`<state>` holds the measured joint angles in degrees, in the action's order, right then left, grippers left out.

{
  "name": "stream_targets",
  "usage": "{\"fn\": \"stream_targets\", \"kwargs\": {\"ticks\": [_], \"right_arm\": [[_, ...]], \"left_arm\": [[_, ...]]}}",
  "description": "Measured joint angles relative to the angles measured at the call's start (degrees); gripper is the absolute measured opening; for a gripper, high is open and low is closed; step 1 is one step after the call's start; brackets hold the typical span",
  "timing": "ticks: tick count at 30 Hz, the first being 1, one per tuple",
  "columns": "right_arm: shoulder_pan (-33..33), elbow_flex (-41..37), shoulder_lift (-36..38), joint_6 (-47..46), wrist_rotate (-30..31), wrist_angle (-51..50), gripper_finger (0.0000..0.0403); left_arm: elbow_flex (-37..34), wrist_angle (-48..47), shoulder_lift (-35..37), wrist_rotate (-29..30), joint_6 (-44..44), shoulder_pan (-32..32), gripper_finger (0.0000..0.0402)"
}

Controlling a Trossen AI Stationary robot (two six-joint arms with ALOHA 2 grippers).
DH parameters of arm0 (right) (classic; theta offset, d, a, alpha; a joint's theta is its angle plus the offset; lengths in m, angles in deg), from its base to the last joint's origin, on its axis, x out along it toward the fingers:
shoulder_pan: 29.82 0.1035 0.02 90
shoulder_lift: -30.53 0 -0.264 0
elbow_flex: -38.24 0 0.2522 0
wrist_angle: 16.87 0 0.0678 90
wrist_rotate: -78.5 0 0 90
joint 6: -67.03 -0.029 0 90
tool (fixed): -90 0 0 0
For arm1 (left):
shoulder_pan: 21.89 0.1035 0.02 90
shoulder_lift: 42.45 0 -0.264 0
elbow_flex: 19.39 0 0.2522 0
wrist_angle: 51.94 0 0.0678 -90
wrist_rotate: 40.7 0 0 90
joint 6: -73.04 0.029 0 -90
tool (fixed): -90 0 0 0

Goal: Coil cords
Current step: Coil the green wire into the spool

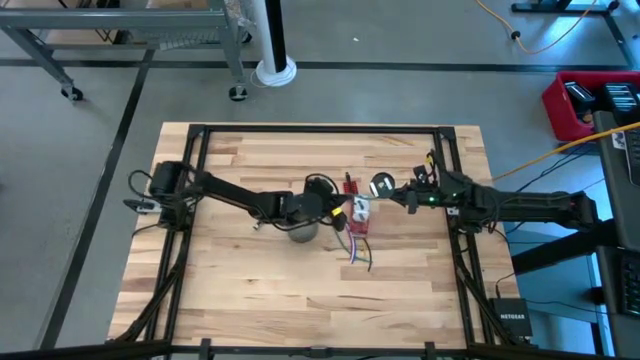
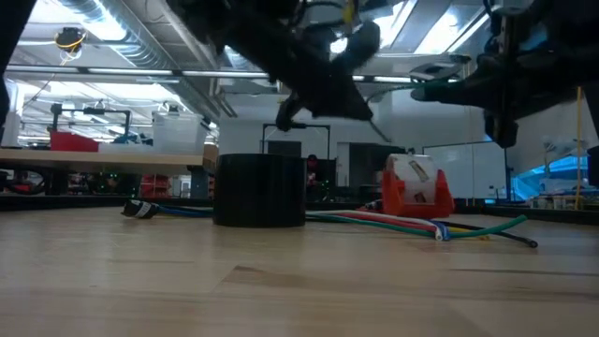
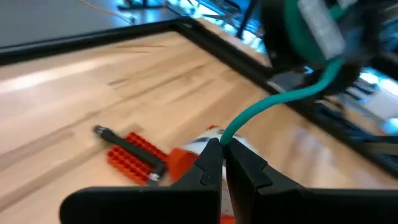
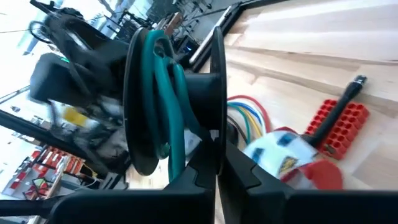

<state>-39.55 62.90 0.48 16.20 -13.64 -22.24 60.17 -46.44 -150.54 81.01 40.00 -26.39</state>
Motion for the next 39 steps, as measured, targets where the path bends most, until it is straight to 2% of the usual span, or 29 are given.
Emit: {"fn": "stream_targets", "kwargs": {"ticks": [4,11,15,21,27,34,39], "right_arm": [[0.0,-1.1,0.0,0.0,0.2,3.6,0.0003],[0.0,-1.2,-0.1,0.2,0.3,4.0,0.0003],[0.0,-1.3,-0.2,0.5,-1.7,3.2,0.0003],[0.0,-1.3,-0.7,1.6,-3.0,1.3,0.0003],[0.0,-1.3,-0.7,1.8,-3.1,0.3,0.0003],[0.0,-1.3,-0.7,1.8,-3.4,0.0,0.0003],[0.0,-1.3,-0.6,1.8,-3.4,0.3,0.0003]], "left_arm": [[0.0,-2.5,2.2,-4.5,-2.1,-0.4,0.0],[0.1,-10.7,2.2,-4.8,-5.7,-0.7,0.0],[0.1,-14.5,2.2,-4.8,-7.0,0.7,0.0],[0.2,-15.5,2.3,-5.0,-4.2,2.5,0.0],[0.2,-18.6,2.3,-7.8,-4.0,4.6,0.0],[0.1,-25.7,5.3,-7.7,-2.7,6.4,0.0],[0.1,-27.1,7.9,-7.0,0.6,7.8,0.0]]}}
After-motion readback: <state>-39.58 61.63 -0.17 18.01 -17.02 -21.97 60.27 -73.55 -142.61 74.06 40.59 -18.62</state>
